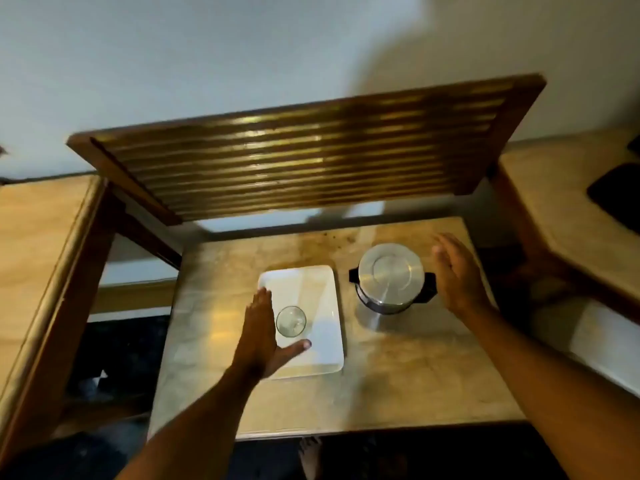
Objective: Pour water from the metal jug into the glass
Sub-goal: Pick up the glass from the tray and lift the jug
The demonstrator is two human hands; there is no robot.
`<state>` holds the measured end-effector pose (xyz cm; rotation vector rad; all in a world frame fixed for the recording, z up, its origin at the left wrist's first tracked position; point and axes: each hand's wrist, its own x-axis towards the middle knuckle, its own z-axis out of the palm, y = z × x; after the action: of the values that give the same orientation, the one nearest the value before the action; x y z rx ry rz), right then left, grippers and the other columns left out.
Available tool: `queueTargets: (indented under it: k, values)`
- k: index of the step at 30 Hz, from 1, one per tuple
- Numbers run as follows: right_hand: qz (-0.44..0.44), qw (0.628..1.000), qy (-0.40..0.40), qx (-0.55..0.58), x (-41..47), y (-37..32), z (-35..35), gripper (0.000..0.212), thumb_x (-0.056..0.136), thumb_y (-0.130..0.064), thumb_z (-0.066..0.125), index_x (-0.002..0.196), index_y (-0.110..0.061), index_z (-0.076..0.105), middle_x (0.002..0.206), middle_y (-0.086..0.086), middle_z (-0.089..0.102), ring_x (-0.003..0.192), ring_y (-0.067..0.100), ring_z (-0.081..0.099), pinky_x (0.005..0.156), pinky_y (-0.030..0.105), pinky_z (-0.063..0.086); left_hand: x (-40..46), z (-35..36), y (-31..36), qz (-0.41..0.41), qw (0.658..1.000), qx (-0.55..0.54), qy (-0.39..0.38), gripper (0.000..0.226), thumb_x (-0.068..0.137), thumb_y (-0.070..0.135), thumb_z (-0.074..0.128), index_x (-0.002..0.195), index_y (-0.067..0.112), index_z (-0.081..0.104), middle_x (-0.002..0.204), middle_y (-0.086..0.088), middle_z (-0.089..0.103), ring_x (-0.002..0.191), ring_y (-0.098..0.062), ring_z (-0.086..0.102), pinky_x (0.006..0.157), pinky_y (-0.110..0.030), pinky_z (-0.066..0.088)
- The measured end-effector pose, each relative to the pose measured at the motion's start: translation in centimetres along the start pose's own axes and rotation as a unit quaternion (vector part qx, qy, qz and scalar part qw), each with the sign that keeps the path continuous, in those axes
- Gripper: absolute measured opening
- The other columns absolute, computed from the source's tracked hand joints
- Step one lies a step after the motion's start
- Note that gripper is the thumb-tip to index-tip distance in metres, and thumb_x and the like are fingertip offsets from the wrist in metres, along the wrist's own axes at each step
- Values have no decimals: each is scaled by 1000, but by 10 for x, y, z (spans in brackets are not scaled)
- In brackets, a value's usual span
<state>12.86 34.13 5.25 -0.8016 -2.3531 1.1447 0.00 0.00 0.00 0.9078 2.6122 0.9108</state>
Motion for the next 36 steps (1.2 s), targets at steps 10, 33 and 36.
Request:
queueTargets:
  k: [10,33,36]
  values:
    - [81,959,162,219,-12,55,71,27,87,-35,54,61,-28,53,53,-13,52,52,7,45,49,24,37,-11,106,-66,-239,959,-142,58,120,49,60,90,147,25,30,150,-2,45,133,-22,45,107,-34,35]
    - [27,961,142,236,24,-80,23,35,77,-24,58,50,-3,59,47,16,55,44,17,47,44,21,41,78,-45,46,-151,970,-143,124,58,55,24,94,101,28,60,91,12,67,81,-1,63,60,1,42]
    - [35,950,149,273,41,-150,-25,32,84,-11,63,55,1,61,51,11,53,49,15,47,49,27,42,91,-111,99,-112,976,-138,129,54,54,34,92,96,39,58,90,15,66,81,2,63,58,-5,44]
